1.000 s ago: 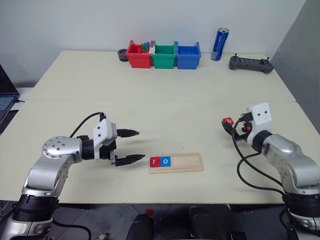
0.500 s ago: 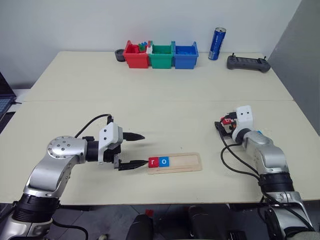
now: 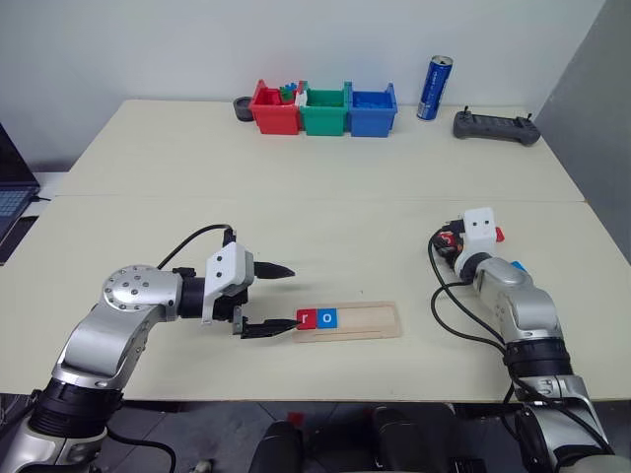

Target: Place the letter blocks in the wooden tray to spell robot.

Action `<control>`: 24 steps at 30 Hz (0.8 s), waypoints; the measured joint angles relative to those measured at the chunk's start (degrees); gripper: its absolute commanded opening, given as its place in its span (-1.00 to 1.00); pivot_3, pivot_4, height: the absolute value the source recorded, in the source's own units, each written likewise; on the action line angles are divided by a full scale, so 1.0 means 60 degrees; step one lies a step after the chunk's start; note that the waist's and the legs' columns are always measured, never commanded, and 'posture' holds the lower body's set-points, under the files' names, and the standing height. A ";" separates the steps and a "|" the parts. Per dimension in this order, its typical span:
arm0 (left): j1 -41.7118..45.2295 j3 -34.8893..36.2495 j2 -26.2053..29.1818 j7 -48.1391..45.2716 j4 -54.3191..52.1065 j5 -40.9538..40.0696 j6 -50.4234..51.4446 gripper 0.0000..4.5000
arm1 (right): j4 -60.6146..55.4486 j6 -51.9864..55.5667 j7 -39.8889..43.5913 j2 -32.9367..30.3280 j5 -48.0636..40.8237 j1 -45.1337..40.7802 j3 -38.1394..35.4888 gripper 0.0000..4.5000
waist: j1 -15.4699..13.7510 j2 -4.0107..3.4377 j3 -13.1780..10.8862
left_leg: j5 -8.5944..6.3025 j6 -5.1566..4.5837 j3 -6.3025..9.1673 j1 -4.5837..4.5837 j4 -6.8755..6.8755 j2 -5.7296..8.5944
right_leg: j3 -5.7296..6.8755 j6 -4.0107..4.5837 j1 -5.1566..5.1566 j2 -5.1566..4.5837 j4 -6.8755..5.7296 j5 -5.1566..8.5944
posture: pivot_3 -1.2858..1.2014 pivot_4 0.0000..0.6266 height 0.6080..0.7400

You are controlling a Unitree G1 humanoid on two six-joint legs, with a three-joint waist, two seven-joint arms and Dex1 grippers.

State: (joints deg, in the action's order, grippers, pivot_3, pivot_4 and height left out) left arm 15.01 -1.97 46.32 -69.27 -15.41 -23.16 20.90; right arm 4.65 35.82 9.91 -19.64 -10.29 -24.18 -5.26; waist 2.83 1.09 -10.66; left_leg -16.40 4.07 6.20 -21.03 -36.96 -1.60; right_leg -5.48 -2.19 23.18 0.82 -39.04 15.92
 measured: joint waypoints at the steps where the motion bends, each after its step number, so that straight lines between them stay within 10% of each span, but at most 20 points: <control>1: 0.0006 0.0001 0.0011 -0.0001 -0.0008 -0.0001 0.0006 1.00 | -0.0696 0.0323 -0.0110 0.0048 -0.0007 0.0425 -0.0060 -0.35 | -0.0005 -0.0001 0.0000 | 0.0000 0.0000 0.0002 -0.0003 0.0005 0.0000 | 0.0000 0.0000 0.0005 0.0000 0.0003 0.0001 | 0.03 -0.52 1.00; 9: 0.0236 -0.0230 0.0073 -0.0173 -0.0030 -0.0016 0.0019 1.00 | -0.7138 0.4177 -0.1439 0.1298 -0.0187 0.4082 -0.0169 -0.35 | 0.0031 -0.0009 -0.0001 | 0.0000 0.0002 -0.0001 -0.0007 0.0004 -0.0004 | -0.0003 -0.0001 0.0015 0.0002 -0.0002 0.0012 | 0.03 -0.52 1.00; 18: 0.0623 -0.0608 0.0039 -0.0496 0.0113 -0.0005 -0.0023 1.00 | -0.8408 0.4792 -0.2727 0.2955 0.0367 0.4968 0.0560 -0.35 | 0.0125 -0.0011 -0.0001 | 0.0003 0.0005 -0.0018 0.0010 0.0001 -0.0016 | -0.0017 -0.0047 0.0011 0.0014 -0.0001 0.0036 | 0.03 -0.52 1.00; 24: 0.0644 -0.0644 0.0040 -0.0648 0.0263 0.0031 -0.0041 1.00 | -0.8105 0.4266 -0.2798 0.3449 0.0431 0.4889 0.0563 0.58 | 0.0124 -0.0011 -0.0001 | 0.0002 0.0005 -0.0016 0.0008 0.0003 -0.0016 | -0.0016 -0.0044 0.0012 0.0013 0.0002 0.0038 | 0.03 -0.52 1.00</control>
State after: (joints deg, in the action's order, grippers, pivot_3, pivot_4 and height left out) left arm 18.87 -5.84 46.56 -73.16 -13.83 -22.97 20.66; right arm -43.99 61.42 -6.88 1.05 -7.70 5.16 -1.89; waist 3.57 1.02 -10.67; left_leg -16.38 4.10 6.10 -20.98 -36.95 -1.69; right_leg -5.58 -2.45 23.25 0.89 -39.03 16.15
